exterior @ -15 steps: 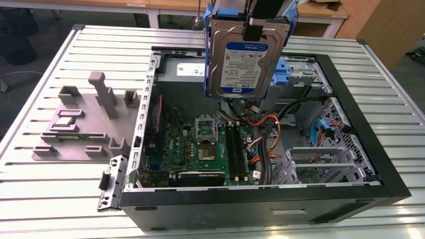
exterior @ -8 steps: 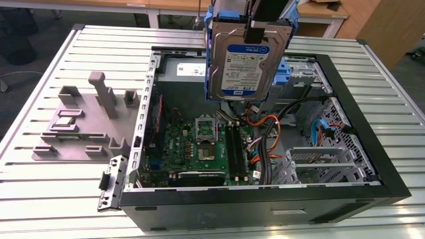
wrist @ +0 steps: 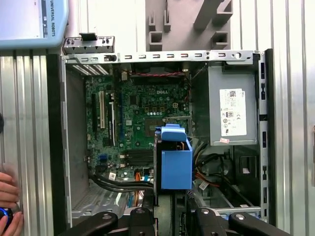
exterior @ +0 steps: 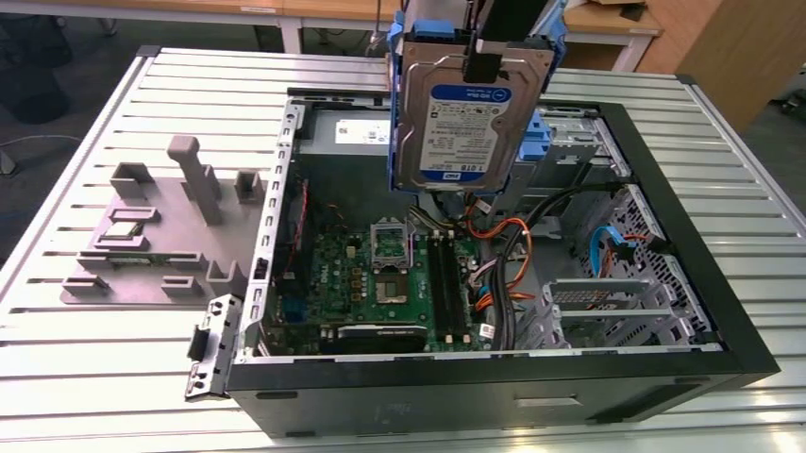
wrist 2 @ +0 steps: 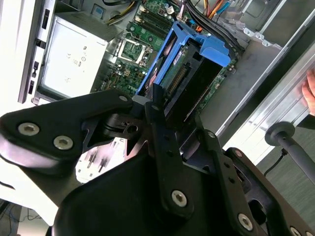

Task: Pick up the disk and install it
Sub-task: 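Pick up the disk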

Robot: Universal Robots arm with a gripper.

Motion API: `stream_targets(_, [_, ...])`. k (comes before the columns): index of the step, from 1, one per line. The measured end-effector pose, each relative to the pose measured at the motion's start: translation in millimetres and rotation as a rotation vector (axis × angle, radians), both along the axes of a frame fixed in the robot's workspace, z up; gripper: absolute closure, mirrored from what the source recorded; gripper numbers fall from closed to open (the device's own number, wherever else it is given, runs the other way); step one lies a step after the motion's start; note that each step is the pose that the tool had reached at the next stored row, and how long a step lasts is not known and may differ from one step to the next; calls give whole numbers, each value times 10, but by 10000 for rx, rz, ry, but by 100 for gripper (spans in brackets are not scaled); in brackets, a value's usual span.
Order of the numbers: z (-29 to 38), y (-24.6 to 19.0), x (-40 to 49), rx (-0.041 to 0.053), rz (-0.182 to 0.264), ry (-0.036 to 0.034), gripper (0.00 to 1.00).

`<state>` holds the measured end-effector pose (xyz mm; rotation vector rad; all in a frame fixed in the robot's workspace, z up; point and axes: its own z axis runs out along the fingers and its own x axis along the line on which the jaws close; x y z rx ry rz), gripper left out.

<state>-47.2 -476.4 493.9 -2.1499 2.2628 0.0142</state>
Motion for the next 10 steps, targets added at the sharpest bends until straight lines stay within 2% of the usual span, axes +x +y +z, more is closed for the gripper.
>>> stream_targets(3, [0, -30, 6, 0, -1, 0, 65])
stream_targets(10, [-1, -179, 39, 1, -1, 0, 65])
